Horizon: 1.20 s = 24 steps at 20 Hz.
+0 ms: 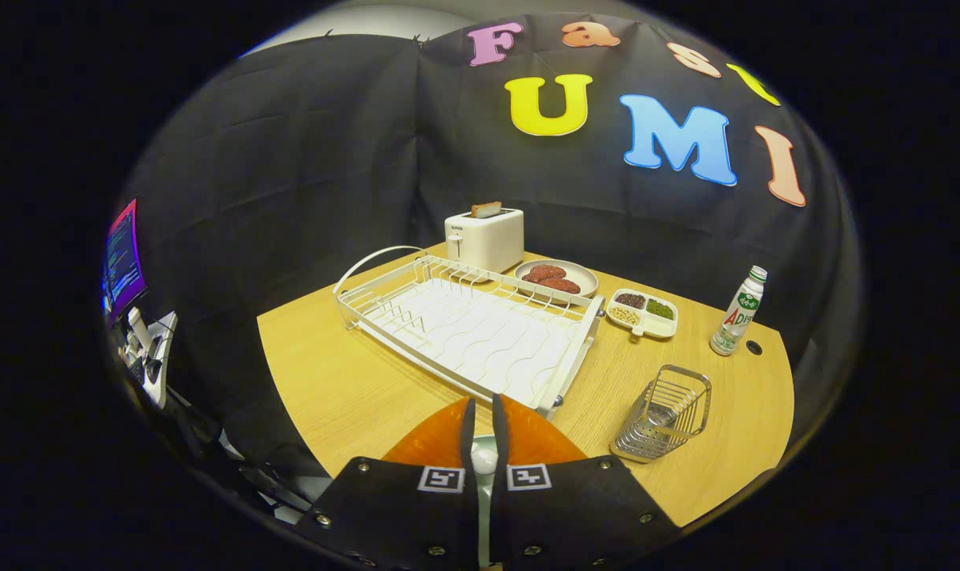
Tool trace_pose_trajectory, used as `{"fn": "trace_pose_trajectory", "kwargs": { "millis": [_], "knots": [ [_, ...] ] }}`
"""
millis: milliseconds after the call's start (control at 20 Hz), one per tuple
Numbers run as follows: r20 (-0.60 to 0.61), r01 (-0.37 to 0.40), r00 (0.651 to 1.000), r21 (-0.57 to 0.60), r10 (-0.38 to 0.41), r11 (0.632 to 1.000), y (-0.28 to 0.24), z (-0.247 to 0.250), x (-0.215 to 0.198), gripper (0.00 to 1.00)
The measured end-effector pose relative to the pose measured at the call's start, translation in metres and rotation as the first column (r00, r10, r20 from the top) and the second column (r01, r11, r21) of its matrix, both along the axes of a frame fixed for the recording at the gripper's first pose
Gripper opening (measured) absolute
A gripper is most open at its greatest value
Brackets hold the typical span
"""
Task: Take the plate from the dish rack, then take the spoon from the basket and place it into the plate.
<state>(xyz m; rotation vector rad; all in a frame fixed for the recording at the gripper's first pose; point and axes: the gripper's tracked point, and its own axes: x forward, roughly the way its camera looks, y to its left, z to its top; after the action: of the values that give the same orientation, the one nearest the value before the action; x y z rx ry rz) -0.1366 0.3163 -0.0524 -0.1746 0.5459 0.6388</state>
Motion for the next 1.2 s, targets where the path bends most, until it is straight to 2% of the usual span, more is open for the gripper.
{"fn": "trace_pose_trajectory", "kwargs": {
  "millis": [100,300,600,700,950,1050,1200],
  "knots": [
    [0.003,-0.005,1.0,0.002,0.005,1.0,0.002,0.001,0.0,0.06],
    [-0.011,-0.031,0.999,0.022,0.032,0.999,0.008,0.002,0.002,0.15],
    [0.023,0.004,1.0,0.041,-0.005,0.999,0.0,0.018,0.013,0.16],
    [0.05,0.02,0.999,0.053,-0.022,0.998,-0.004,0.029,0.02,0.21],
    [0.16,0.142,0.976,0.062,-0.15,0.988,-0.044,0.078,0.046,0.25],
    [0.214,0.219,0.948,0.094,-0.234,0.971,-0.068,0.108,0.055,0.25],
    [0.294,0.328,0.885,0.158,-0.362,0.931,-0.109,0.157,0.062,0.25]
  ]
}}
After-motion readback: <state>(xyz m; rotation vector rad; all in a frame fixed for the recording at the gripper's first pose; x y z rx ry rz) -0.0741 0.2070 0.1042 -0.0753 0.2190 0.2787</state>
